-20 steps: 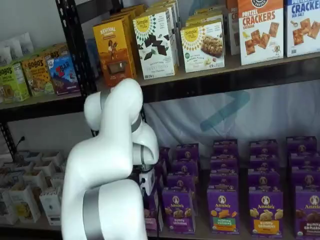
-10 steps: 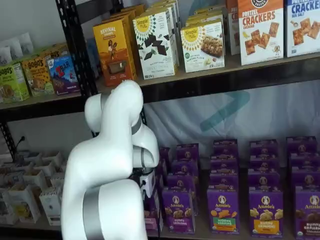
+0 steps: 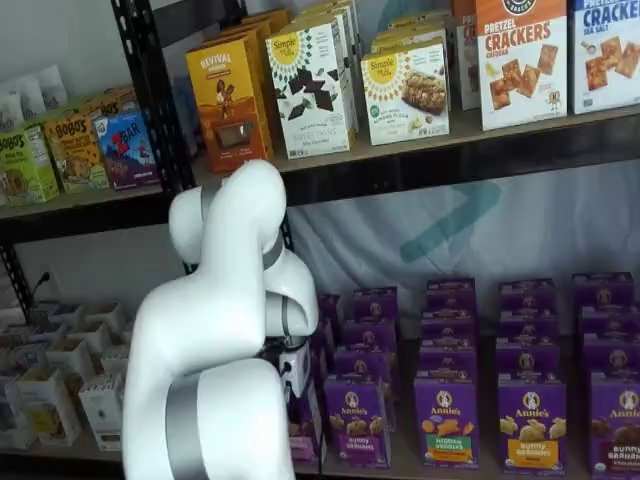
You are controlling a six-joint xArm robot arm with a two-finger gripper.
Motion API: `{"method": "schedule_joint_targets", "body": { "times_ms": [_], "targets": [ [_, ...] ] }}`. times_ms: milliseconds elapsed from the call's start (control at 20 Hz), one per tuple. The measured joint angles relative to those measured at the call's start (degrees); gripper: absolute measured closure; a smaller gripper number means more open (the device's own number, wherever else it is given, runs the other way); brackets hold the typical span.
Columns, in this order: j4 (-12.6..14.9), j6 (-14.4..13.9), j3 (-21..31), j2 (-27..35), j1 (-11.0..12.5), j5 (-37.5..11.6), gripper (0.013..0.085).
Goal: Pick up the purple box with a pink patch in the middle, on the bottom shelf, the first box from the left
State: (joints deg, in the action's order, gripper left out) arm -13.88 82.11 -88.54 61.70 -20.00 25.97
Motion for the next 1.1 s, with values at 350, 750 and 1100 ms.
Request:
{"method": "schedule_joint_targets", "body": {
  "times_ms": [350, 750, 1100],
  "targets": [
    [-1.17, 1.07, 0.44, -0.31, 0.00, -0.26, 0.0450],
    [-0.15, -0.05, 0.22, -0.28, -0.18, 0.65, 0.0570],
    [-0.24, -0.07, 0.36, -0.27, -0.29, 0.51, 0.0650]
  ]
}}
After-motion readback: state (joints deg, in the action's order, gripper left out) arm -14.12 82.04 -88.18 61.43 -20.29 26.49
